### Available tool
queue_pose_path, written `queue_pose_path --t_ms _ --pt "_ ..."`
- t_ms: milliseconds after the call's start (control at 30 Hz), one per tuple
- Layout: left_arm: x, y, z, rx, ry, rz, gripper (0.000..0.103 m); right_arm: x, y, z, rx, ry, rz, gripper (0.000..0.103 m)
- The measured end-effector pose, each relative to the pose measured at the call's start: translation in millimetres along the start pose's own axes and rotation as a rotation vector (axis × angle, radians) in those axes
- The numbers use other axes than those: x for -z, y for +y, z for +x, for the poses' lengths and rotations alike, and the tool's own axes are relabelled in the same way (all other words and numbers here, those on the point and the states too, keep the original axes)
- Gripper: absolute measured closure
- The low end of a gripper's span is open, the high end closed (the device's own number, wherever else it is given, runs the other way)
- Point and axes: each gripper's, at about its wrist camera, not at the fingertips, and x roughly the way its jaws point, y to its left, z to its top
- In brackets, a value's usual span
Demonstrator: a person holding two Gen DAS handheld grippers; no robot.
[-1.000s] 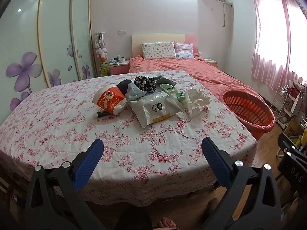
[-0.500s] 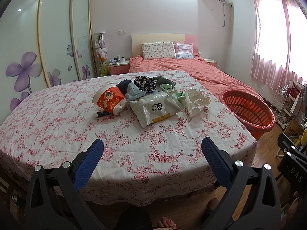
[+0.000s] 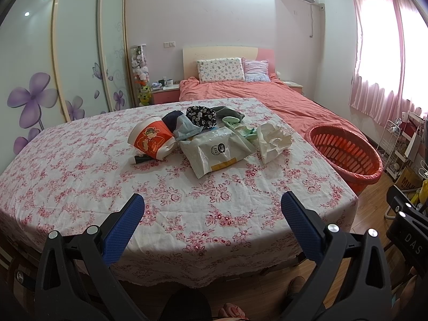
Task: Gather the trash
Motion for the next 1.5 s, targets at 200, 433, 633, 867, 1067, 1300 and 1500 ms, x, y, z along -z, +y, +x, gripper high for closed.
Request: queue_pose_path --t_ms 200,433,633,867,1067,1300,1500 --pt "0.0 0.0 0.2 0.0 0.0 0.0 0.002 -0.2 0.3 0.2 -0.001 0.001 0.0 0.004" --pt "0.0 -0.1 0.1 0.0 0.0 0.0 0.002 -0.4 0.6 0.3 0.0 0.0 0.0 0.004" --pt "0.0 0.0 0.2 0.0 0.001 -0.001 0.002 -0.7 0.7 0.2 0.0 0.0 0.0 0.004" --pt "0.0 0.0 0.2 0.0 0.001 -0.001 0.002 -0.6 0.8 0.2 0.001 0.001 -0.001 0.004" --pt "-0.3 -0.3 0.5 0.0 0.002 0.0 0.002 -0.4 1.0 0.3 0.001 0.001 -0.001 0.004" --pt "-1.1 -1.1 1.6 0.0 0.003 -0.001 0.002 -0.4 1.4 0.3 0.001 0.001 -0.001 0.004" --pt "-1.6 -1.8 2.6 0.0 0.004 -0.002 0.002 0.1 3.3 1.7 0.002 0.003 -0.002 0.004"
